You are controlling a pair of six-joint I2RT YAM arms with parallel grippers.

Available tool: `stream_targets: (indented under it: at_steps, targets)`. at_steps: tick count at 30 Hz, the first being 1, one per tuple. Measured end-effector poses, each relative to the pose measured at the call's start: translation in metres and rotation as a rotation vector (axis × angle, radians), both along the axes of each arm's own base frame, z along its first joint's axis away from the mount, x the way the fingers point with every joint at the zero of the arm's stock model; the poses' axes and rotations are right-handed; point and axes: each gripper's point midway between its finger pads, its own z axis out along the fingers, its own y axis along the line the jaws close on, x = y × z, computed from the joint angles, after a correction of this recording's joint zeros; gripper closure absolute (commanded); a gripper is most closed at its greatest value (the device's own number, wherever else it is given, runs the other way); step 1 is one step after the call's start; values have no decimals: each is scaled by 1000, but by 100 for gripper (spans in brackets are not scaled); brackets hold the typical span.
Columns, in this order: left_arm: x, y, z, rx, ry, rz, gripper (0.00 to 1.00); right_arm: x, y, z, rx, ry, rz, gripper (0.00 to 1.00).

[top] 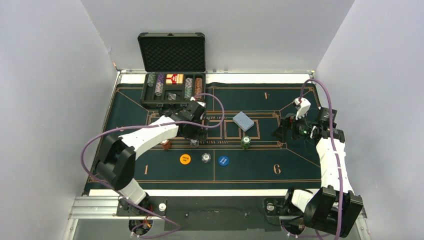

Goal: Distribute texas hold em gaming equipment

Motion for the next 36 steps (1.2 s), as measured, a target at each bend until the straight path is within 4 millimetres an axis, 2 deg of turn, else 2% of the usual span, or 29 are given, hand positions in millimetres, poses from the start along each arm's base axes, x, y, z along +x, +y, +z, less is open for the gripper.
stream_targets:
  at_steps: [4, 8, 14, 19, 22, 27, 29, 31, 36]
  targets:
    - [-1, 3, -25, 55, 67, -27, 23, 0, 0, 0, 0, 1, 0, 0]
    - [2, 3, -37, 80, 97, -41, 25, 0, 0, 0, 0, 1, 0, 0]
    - [7, 2, -48, 101, 123, -53, 38, 0, 0, 0, 0, 1, 0, 0]
    - [6, 3, -60, 125, 153, -62, 44, 0, 0, -1, 1, 5, 0, 0]
    - [3, 5, -66, 140, 173, -62, 52, 0, 0, -1, 1, 6, 0, 0]
    - [2, 6, -68, 150, 187, -64, 88, 0, 0, -1, 1, 6, 0, 0]
    - [2, 7, -67, 152, 188, -61, 96, 0, 0, -1, 1, 6, 0, 0]
    - [2, 7, -67, 157, 189, -60, 100, 0, 0, -1, 1, 6, 0, 0]
    - [3, 8, -62, 164, 190, -58, 100, 0, 0, -1, 1, 6, 0, 0]
